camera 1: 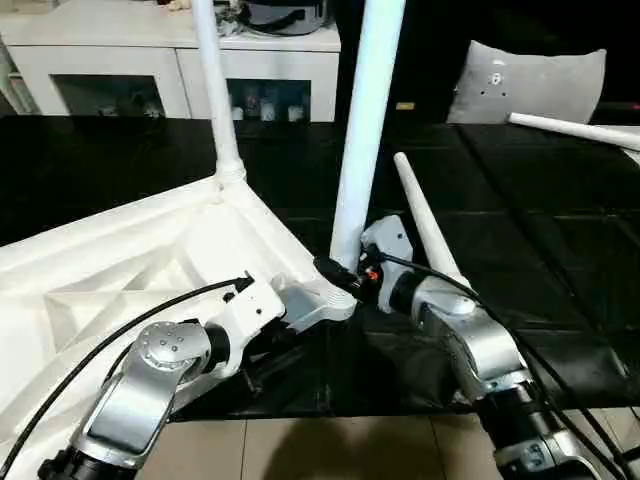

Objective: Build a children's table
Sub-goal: Insert table leg to table base, then rotate leg to tighten

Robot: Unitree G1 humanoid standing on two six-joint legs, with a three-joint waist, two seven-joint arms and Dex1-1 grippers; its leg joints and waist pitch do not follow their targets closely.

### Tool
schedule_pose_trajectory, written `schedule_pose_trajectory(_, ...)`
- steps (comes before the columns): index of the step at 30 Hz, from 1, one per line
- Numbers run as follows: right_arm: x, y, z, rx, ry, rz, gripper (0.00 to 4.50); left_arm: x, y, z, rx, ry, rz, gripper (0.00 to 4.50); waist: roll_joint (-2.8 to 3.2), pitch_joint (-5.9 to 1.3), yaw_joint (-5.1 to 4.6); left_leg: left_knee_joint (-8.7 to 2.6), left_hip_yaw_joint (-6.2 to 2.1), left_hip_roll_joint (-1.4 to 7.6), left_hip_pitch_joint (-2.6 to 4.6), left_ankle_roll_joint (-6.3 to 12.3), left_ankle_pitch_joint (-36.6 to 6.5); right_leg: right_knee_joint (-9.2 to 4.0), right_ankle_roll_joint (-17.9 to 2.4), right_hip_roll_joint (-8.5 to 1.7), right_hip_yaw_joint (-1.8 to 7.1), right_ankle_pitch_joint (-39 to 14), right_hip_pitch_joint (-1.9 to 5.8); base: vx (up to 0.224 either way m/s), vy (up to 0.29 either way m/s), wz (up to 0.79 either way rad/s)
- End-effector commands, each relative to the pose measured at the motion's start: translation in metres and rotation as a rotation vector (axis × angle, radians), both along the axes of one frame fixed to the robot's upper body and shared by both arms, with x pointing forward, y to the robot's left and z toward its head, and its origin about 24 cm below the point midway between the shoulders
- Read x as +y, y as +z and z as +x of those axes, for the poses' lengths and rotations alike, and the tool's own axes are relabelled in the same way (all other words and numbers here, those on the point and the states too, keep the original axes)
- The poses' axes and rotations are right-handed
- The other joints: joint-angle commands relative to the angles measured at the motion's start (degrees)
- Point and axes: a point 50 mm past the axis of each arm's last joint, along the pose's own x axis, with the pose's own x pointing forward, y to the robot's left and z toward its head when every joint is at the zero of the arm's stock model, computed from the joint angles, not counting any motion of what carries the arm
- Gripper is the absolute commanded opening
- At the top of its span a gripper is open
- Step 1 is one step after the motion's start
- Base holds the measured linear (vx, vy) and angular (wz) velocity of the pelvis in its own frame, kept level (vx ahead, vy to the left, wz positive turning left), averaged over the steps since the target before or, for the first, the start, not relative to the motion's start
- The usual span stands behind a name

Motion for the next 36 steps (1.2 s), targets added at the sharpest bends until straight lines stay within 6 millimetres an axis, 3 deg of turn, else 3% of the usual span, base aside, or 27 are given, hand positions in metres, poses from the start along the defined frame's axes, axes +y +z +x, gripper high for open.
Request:
schedule_pose_trajectory(1,-0.011,-0.058,-0.018,0.267,-0.044,-0.127,2.44,-0.02,0.015,-0.003,-0.053,-0.116,-0.057,0.0,0.87,-0.73,0.46,-4.79,-2.17,3.5,0.28,-2.78,-26.52,-6.2,-7.53,-4.42,2.7,-22.1,-0.46,0.0,0.0,0.0)
schedule_pose_trajectory(3,-0.011,-0.057,-0.016,0.267,-0.05,-0.114,2.58,-0.02,0.016,-0.003,-0.059,-0.12,-0.06,0.0,1.0,-0.82,0.37,-4.8,-2.16,3.53,0.35,-2.92,-26.36,-6.02,-8.05,-4.32,2.66,-20.63,-0.5,0.0,0.0,0.0)
schedule_pose_trajectory(4,-0.011,-0.056,-0.016,0.265,-0.05,-0.107,2.65,-0.021,0.017,-0.002,-0.068,-0.124,-0.061,0.0,1.11,-1.21,0.55,-4.52,-2.03,3.52,0.54,-2.92,-24.79,-5.83,-9.05,-4.26,2.7,-17.42,-0.43,0.0,0.0,0.0)
schedule_pose_trajectory(7,-0.011,-0.053,-0.015,0.27,-0.036,-0.077,3.03,-0.02,0.017,-0.001,-0.079,-0.132,-0.06,0.0,1.24,-1.54,0.97,-4.23,-1.7,3.43,-0.19,-1.68,-17.99,-4.78,-10.47,-3.92,2.42,-4.94,0.58,0.0,0.0,0.0)
schedule_pose_trajectory(8,-0.011,-0.052,-0.016,0.282,-0.034,-0.06,3.03,-0.019,0.017,-0.001,-0.082,-0.137,-0.055,0.0,1.4,-1.51,1.04,-4.18,-1.62,3.35,-0.22,-1.37,-16.89,-4.71,-10.94,-3.84,2.29,-3.2,0.7,0.0,0.0,0.0)
schedule_pose_trajectory(10,-0.013,-0.052,-0.018,0.3,-0.025,-0.048,3.27,-0.018,0.017,0.0,-0.083,-0.141,-0.044,0.0,1.49,-1.49,1.13,-4.14,-1.6,3.38,-0.16,-1.31,-17.29,-4.65,-11.3,-3.92,2.2,-3.61,0.8,0.0,0.0,0.0)
schedule_pose_trajectory(12,-0.014,-0.053,-0.018,0.3,-0.019,-0.051,3.4,-0.018,0.016,0.001,-0.084,-0.141,-0.041,0.0,1.16,-1.51,1.24,-4.0,-1.52,3.36,-0.28,-0.93,-16.43,-4.62,-11.44,-4.08,2.23,-4.14,1.07,0.0,0.0,0.0)
schedule_pose_trajectory(13,-0.016,-0.052,-0.021,0.301,-0.002,-0.04,3.48,-0.017,0.016,0.002,-0.084,-0.143,-0.036,0.0,1.68,-1.5,1.43,-3.85,-1.49,3.32,-0.32,-0.68,-15.24,-4.58,-11.67,-4.18,2.29,-3.85,1.05,0.0,0.0,0.0)
schedule_pose_trajectory(16,-0.023,-0.051,-0.028,0.259,0.026,-0.053,3.8,-0.014,0.014,0.005,-0.08,-0.154,-0.023,0.0,1.67,-1.59,2.42,-3.65,-1.3,3.42,-0.1,-0.2,-13.42,-4.54,-11.07,-4.03,2.23,-2.09,1.06,0.0,0.0,0.0)
schedule_pose_trajectory(22,-0.04,-0.044,-0.031,0.168,0.0,-0.04,4.26,-0.008,0.008,0.013,-0.079,-0.175,-0.006,0.0,1.44,-1.49,2.92,-3.72,-1.32,3.46,-0.18,-0.52,-13.73,-4.49,-10.83,-4.11,2.15,-2.82,1.16,0.0,0.0,0.0)
schedule_pose_trajectory(24,-0.04,-0.043,-0.031,0.166,-0.001,-0.04,4.3,-0.008,0.008,0.013,-0.079,-0.176,-0.006,0.0,1.46,-1.59,3.3,-3.63,-1.33,3.45,-0.06,-0.51,-13.56,-4.47,-10.01,-4.15,2.25,-3.44,1.18,0.0,0.0,0.0)
schedule_pose_trajectory(25,-0.048,-0.037,-0.032,0.116,-0.011,-0.041,4.37,-0.005,0.005,0.015,-0.078,-0.207,0.01,0.0,1.01,-1.49,3.36,-3.64,-1.31,3.38,-0.16,-0.11,-13.13,-4.74,-9.68,-4.1,2.22,-3.47,1.16,0.0,0.0,0.0)
schedule_pose_trajectory(28,-0.058,-0.029,-0.034,0.079,0.007,-0.054,4.44,0.0,0.001,0.019,-0.076,-0.247,0.041,0.0,1.16,-1.64,3.65,-3.34,-1.22,3.25,-0.08,0.18,-12.15,-4.56,-9.58,-4.01,2.2,-2.4,1.19,0.0,0.0,0.0)
schedule_pose_trajectory(33,-0.073,-0.014,-0.04,0.02,0.136,-0.081,4.44,0.006,-0.003,0.028,-0.067,-0.305,0.077,0.0,1.0,-1.97,3.62,-2.75,-1.29,3.23,-0.72,1.9,-8.75,-3.71,-10.04,-4.13,1.93,3.41,1.65,0.0,0.0,0.0)
schedule_pose_trajectory(36,-0.083,-0.004,-0.037,-0.012,0.178,-0.114,4.44,0.007,-0.003,0.031,-0.062,-0.365,0.087,0.0,1.01,-1.97,3.62,-2.65,-1.24,3.41,-0.48,2.26,-9.42,-3.75,-11.06,-4.29,1.9,1.79,1.51,0.0,0.0,0.0)
